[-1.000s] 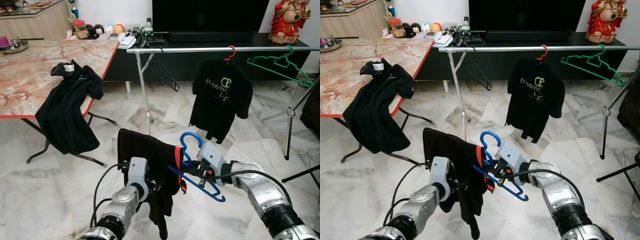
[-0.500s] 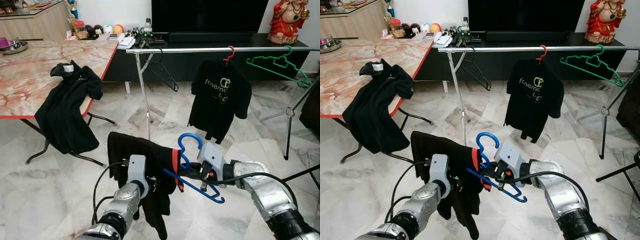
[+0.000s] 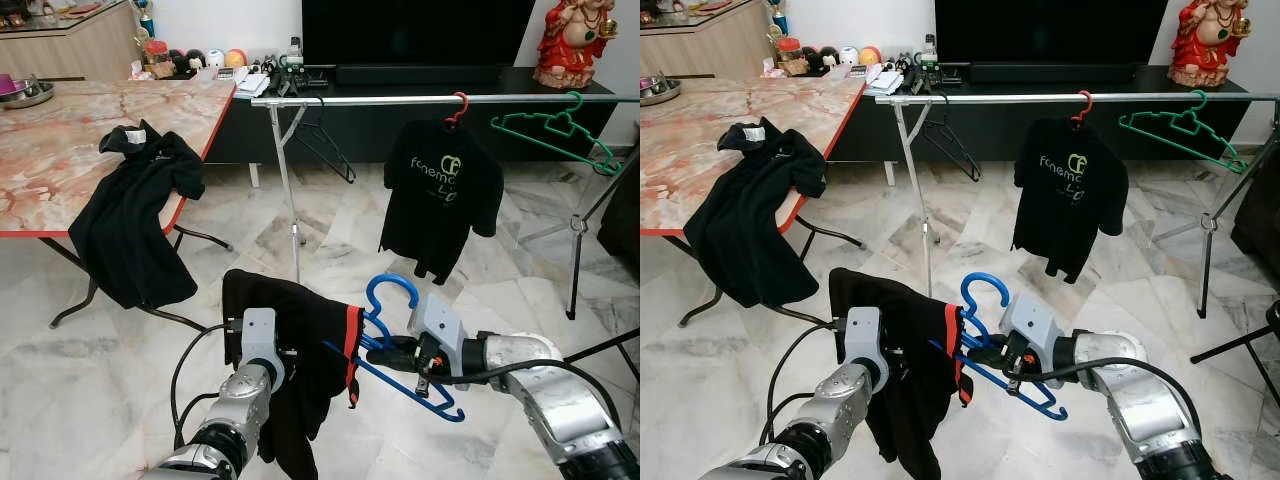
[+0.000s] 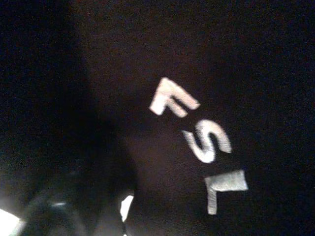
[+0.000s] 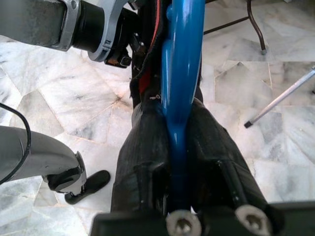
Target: Hang hanger
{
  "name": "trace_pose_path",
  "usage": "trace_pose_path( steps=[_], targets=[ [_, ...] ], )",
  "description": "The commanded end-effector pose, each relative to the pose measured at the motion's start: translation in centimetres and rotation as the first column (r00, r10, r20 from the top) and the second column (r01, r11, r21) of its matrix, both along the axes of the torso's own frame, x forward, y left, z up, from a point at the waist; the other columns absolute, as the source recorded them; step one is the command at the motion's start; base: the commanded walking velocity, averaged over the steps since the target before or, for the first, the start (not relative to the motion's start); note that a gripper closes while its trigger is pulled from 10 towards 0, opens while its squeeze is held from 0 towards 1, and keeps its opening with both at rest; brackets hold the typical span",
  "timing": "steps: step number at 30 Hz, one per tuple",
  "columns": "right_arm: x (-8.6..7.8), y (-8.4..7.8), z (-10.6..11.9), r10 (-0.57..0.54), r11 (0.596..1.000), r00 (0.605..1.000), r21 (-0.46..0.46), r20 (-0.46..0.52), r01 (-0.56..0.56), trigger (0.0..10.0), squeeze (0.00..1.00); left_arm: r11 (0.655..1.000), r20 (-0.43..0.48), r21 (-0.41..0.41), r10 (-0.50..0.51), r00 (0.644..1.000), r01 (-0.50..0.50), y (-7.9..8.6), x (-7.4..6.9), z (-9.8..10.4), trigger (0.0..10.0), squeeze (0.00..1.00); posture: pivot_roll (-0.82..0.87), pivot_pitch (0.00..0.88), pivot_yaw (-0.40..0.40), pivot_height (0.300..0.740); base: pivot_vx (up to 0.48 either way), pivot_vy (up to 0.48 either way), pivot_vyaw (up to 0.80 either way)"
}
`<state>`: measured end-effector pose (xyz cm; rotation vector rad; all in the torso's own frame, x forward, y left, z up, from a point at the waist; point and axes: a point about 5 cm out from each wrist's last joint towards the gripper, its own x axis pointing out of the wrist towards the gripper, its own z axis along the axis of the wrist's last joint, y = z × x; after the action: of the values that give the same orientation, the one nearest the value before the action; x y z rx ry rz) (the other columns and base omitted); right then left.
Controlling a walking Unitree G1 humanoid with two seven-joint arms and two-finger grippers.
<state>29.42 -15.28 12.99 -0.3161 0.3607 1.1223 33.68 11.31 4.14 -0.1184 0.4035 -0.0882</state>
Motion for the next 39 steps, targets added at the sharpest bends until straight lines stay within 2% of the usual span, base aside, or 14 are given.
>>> trace_pose_path(
  steps=[1, 19, 31, 39],
  targets=[
    [-0.2, 0.3, 1.3, 0.028, 0.999, 0.999, 0.04, 0.039, -0.029, 0.0, 0.0, 1.0, 0.009, 0.018, 0.012, 1.0, -0.012, 0.2, 0.2, 0.2, 0.0, 0.0, -0.03, 0.063, -0.016, 0.74, 0.0, 0.0, 0.0],
    [-0.4, 0.3, 1.3, -0.005, 0.999, 1.0, 0.037, 0.028, 0.004, 0.0, 0.0, 1.0, 0.026, 0.013, 0.018, 1.0, -0.018, 0.4, 0.2, 0.2, 0.0, 0.0, -0.03, 0.07, -0.015, 0.74, 0.0, 0.0, 0.0],
    [-0.2, 0.2, 0.8, -0.019, 1.0, 1.0, 0.014, 0.023, 0.019, 0.0, 0.0, 0.999, 0.036, -0.011, 0.038, 0.999, -0.037, 0.7, 0.2, 0.4, 0.0, 0.0, -0.03, 0.072, -0.015, 0.74, 0.0, 0.0, 0.0],
    [-0.2, -0.4, 0.0, -0.032, 0.999, 0.999, -0.033, 0.013, 0.032, 0.0, 0.0, 0.999, 0.038, -0.006, 0.044, 0.998, -0.044, 1.0, 0.3, 0.4, 0.0, 0.0, -0.03, 0.075, -0.013, 0.74, 0.0, 0.0, 0.0]
  ],
)
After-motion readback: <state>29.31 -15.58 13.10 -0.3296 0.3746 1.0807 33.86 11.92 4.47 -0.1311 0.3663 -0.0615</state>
